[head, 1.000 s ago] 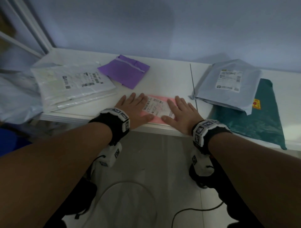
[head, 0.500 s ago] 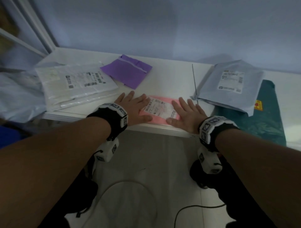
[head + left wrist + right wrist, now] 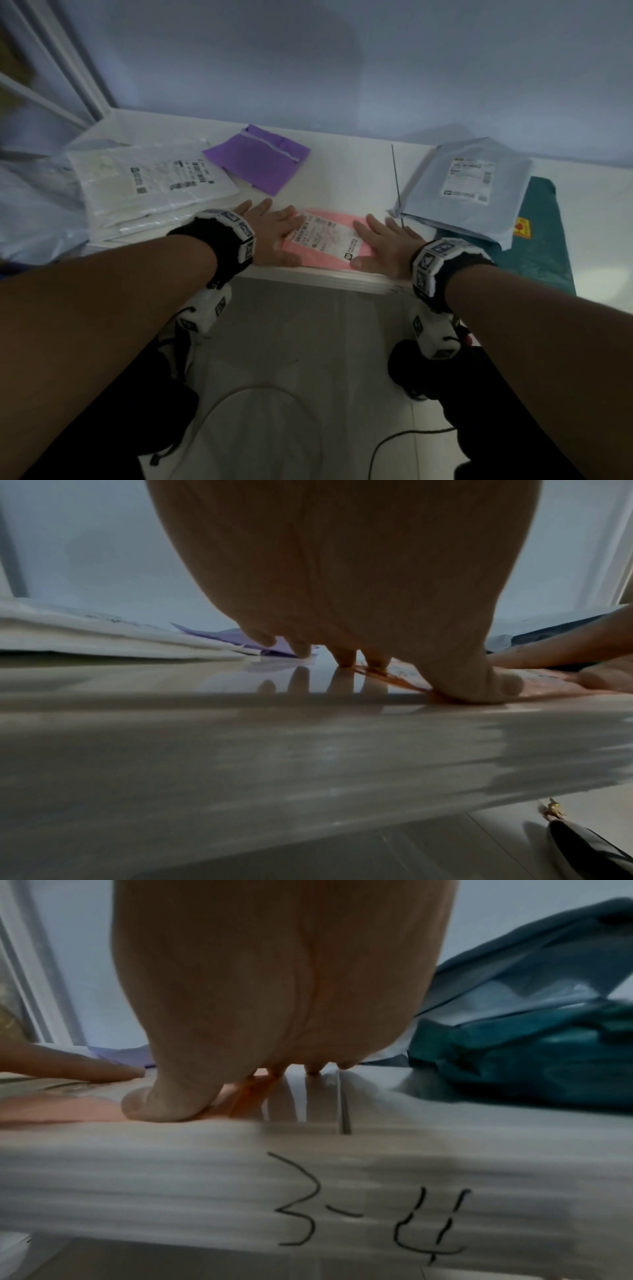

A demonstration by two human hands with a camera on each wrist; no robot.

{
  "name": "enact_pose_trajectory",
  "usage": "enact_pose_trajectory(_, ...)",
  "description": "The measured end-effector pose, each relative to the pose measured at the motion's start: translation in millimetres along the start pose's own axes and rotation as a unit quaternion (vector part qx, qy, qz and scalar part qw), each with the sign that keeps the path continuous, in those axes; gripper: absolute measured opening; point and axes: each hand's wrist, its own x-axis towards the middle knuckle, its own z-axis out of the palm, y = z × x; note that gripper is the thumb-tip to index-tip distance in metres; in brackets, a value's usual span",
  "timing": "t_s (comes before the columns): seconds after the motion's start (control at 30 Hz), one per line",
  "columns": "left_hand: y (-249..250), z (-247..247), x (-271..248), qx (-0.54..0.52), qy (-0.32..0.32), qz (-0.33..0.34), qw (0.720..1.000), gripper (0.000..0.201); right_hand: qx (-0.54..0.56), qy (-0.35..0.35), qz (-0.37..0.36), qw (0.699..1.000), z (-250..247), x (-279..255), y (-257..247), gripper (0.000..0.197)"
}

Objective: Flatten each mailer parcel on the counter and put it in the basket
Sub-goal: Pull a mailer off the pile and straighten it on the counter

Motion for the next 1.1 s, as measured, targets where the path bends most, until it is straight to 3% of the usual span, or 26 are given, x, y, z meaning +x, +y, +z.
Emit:
enact_pose_trajectory(0.3, 3, 2, 0, -0.012, 0.011, -0.013, 1.0, 0.097, 0.037, 0.009, 0.02, 0.999, -1, 7, -3, 0.093)
enact_pose_trajectory(0.5, 4, 3, 1, -0.04, 0.033, -0.014, 0.999, 0.101, 0.018, 0.04, 0.021, 0.999, 3, 3, 2, 0.069)
enact_pose_trajectory(0.7, 0, -3, 3, -0.041, 0.017, -0.017, 0.999, 0.106, -0.016, 0.027, 0.024, 0.999, -7, 7, 0, 0.072)
enact_pose_trajectory(0.8, 1, -5, 4, -0.018, 0.009, -0.015, 1.0, 0.108, 0.032, 0.072, 0.061, 0.995, -17, 10, -12, 0.06)
enact_pose_trajectory(0.93, 2, -5, 0, 0.006, 0.017, -0.019, 1.0, 0.106, 0.196, 0.103, 0.191, 0.956, -25, 12, -18, 0.059)
enact_pose_trajectory(1.03, 5, -3, -4, 0.003, 0.025, -0.025, 0.999, 0.103, 0.208, 0.073, 0.19, 0.957, -28, 7, -22, 0.035)
enact_pose_trajectory(1.1, 5, 0, -6, 0.0, 0.03, -0.026, 0.999, 0.101, 0.244, 0.062, 0.184, 0.95, -27, 4, -22, 0.037)
